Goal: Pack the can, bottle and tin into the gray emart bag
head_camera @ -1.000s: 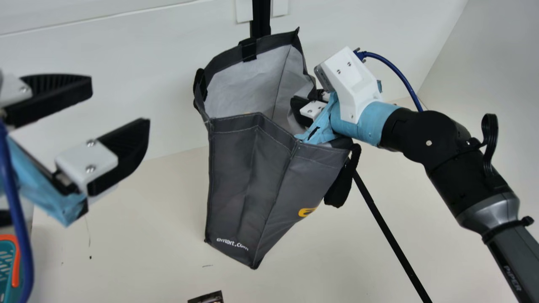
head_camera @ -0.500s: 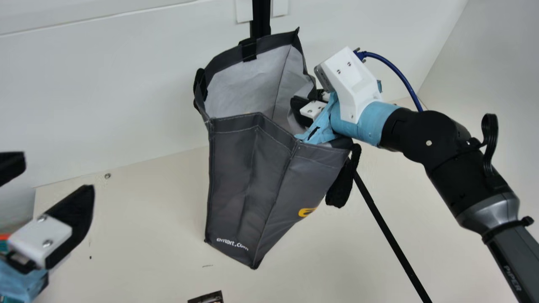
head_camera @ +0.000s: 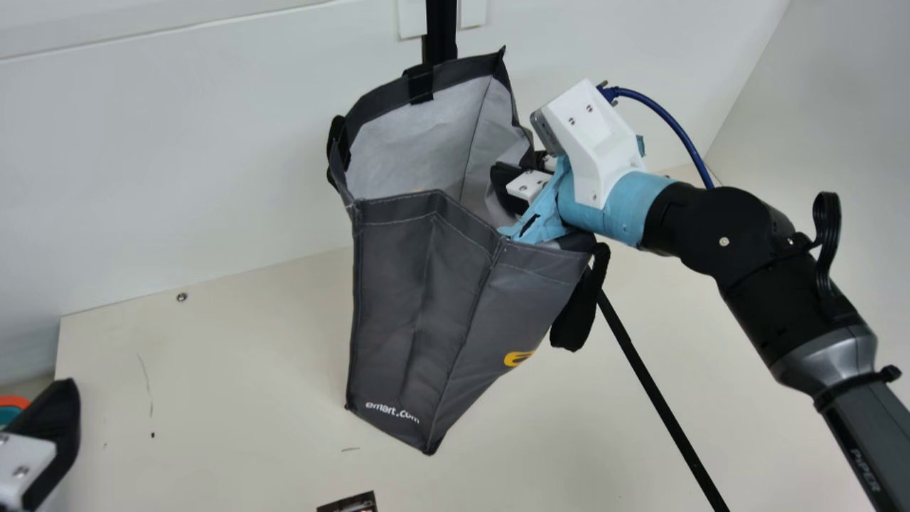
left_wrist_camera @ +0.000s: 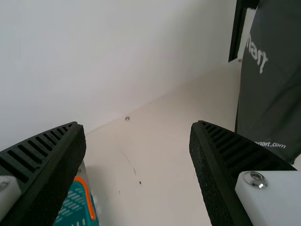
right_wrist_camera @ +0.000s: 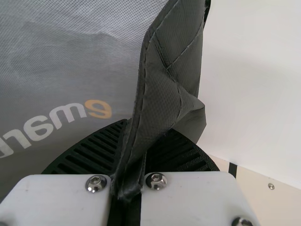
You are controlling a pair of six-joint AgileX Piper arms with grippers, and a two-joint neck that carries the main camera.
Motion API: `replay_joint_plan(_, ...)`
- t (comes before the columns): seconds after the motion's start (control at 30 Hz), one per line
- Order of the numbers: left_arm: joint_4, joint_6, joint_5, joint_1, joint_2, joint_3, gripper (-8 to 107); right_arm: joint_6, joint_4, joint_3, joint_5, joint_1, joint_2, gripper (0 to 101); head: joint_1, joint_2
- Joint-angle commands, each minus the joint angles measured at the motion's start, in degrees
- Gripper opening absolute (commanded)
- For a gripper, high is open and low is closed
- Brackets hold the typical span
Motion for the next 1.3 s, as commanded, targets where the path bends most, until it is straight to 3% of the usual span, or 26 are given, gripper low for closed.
replay_joint_plan(0.0,1.2,-1.9,-0.1,0.3,-0.9,1.8,90,0.0,0.0,0.0,0.0,0.0,0.0,0,-1.3,0.0)
replay_joint_plan(0.37,3.0,-8.4,0.3,2.6,-5.4,9.2,90,0.0,0.0,0.0,0.0,0.0,0.0,0,-1.3,0.0)
replay_joint_plan(0.73,3.0,-8.4,0.4,2.5,-5.4,9.2,90,0.0,0.0,0.0,0.1,0.0,0.0,0,-1.3,0.0)
replay_joint_plan(1.27,3.0,-8.4,0.4,2.5,-5.4,9.2,90,9.9,-10.1,-3.7,0.3,-4.5,-1.8,0,-1.3,0.0)
